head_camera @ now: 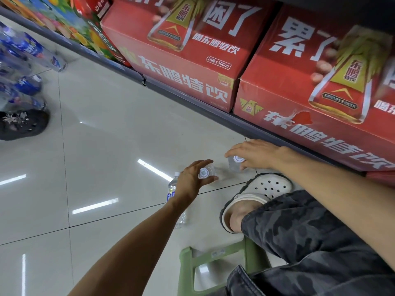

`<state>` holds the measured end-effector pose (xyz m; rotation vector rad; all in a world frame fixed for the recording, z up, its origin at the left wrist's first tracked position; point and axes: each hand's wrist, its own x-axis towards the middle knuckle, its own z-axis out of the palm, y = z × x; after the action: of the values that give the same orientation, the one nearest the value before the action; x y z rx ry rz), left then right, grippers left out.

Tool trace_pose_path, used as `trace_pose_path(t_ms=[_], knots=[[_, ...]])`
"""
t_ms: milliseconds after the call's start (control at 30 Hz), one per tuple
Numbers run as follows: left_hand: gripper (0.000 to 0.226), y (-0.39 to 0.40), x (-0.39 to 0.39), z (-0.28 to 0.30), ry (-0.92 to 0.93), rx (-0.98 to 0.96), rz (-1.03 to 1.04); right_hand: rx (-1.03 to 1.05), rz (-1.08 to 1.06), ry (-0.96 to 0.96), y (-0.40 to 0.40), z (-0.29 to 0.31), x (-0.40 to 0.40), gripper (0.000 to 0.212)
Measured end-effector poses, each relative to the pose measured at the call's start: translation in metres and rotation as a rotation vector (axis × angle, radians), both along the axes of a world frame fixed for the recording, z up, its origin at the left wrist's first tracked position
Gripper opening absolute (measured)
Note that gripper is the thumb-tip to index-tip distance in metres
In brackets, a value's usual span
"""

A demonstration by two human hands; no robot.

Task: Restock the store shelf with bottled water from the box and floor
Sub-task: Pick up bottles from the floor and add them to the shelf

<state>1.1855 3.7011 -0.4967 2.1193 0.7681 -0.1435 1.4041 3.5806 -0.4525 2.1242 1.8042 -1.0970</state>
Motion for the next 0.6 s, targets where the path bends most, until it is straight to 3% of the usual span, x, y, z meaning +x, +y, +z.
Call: trace_pose_path(t_ms=[200, 367, 600], knots=[[0.041, 0.010, 0.007, 0.032, -0.052, 0.058, 0.055, -0.015, -0.022, -0.004, -0.007, 0.034, 0.011, 0.059], [0.031, 0.014, 0.031, 0.070, -0.094, 0.087, -0.102, 0.073, -0.175, 0.027, -0.019, 0.081, 0.018, 0.057], [0.040, 0.008, 0.070, 0.145, -0.186, 0.272, -0.257, 0.244, -0.273, -0.024, -0.042, 0.159, 0.020, 0.054]])
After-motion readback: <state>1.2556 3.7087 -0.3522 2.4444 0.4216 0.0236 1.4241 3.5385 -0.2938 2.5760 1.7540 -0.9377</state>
